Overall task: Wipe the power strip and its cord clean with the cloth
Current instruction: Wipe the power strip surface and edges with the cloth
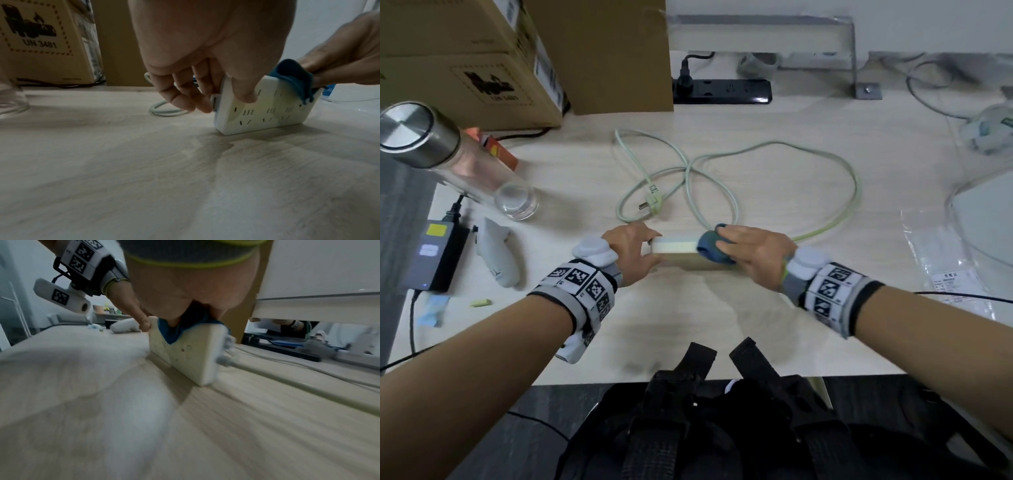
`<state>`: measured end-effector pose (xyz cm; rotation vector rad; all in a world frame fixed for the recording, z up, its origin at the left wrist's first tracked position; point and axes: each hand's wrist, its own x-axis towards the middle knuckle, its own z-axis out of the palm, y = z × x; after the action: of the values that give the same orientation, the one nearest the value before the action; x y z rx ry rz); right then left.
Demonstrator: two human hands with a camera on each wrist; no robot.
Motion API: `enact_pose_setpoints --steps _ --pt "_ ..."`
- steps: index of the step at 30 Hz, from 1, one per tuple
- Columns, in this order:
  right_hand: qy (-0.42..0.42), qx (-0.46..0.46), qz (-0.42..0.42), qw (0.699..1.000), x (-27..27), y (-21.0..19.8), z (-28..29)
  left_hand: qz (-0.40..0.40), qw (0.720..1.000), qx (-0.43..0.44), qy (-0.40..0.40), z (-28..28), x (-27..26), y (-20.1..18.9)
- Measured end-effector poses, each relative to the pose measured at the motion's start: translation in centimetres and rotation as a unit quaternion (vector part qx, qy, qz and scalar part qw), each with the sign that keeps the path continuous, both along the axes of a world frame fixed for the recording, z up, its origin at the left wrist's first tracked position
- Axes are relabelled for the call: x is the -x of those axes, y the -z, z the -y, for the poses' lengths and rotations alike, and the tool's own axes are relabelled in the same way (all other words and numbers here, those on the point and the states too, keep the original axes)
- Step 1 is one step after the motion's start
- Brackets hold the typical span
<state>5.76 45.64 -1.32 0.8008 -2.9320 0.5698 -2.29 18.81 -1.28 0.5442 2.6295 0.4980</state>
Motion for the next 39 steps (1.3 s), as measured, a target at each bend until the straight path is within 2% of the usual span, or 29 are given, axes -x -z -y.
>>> enact_pose_setpoints --steps 2,5,9,11,14,18,20,23,24,26,29,30,32,34,35,38,39 --pt "0.006 -0.015 -0.001 1.0 -0.6 -0.4 -2.3 0.0 1.0 0.003 0.001 0.0 0.0 0.0" --pt "-0.009 -0.074 0.022 0.997 -0.1 -0.9 -2.4 -0.004 1.0 0.012 -0.001 -0.2 0.1 0.1" --pt "0.001 -0.09 0.02 0.996 0.6 -1.7 0.4 0.004 1.0 0.025 -0.003 -0.4 0.2 0.1" --pt "-0.006 -0.107 0.072 0.992 1.4 -2.2 3.1 -0.005 1.0 0.018 -0.003 -0.4 0.0 0.2" --pt "-0.029 -0.186 0.139 0.972 2.8 -1.7 7.5 -0.013 1.0 0.013 -0.005 -0.3 -0.2 0.3" --pt "-0.025 -0.102 0.153 0.983 3.7 -1.5 10.7 -0.023 0.999 0.035 -0.006 -0.1 -0.3 0.1" --pt "-0.038 -0.126 0.157 0.979 3.5 -1.5 8.9 -0.024 0.999 0.029 0.0 -0.1 -0.3 0.0" --pt "-0.036 -0.07 0.115 0.99 2.4 -1.9 3.7 -0.013 0.999 0.035 -0.001 -0.2 -0.2 -0.4" --pt "-0.023 -0.076 0.1 0.992 2.0 -2.4 1.9 -0.009 0.999 0.043 0.0 -0.3 -0.2 -0.6" --pt "0.008 -0.107 0.125 0.986 1.1 -3.3 -1.6 -0.011 0.999 0.047 0.005 -0.3 -0.2 -0.6" --pt "0.028 -0.076 0.086 0.993 0.2 -3.0 -4.9 -0.014 0.999 0.037 0.006 -0.2 -0.1 -0.5" --pt "0.047 -0.068 0.088 0.993 0.2 -2.8 -5.5 -0.014 0.999 0.036 0.009 -0.2 -0.1 -0.5" --pt "0.137 0.017 0.096 0.986 0.4 -2.2 -6.2 -0.03 0.999 0.031 0.03 0.1 -0.5 -0.4" --pt "0.235 0.061 0.118 0.963 0.7 -2.3 -6.7 -0.069 0.995 0.008 0.068 0.5 -1.6 -0.4" --pt "0.258 0.071 0.122 0.956 0.8 -2.3 -6.7 -0.09 0.992 -0.008 0.091 0.8 -2.2 -0.2" --pt "0.257 0.062 0.151 0.952 0.8 -2.3 -5.3 -0.15 0.975 -0.035 0.158 1.4 -3.7 0.6" --pt "0.245 0.055 0.167 0.953 0.6 -2.1 -4.7 -0.148 0.973 -0.029 0.174 1.4 -3.8 0.8"
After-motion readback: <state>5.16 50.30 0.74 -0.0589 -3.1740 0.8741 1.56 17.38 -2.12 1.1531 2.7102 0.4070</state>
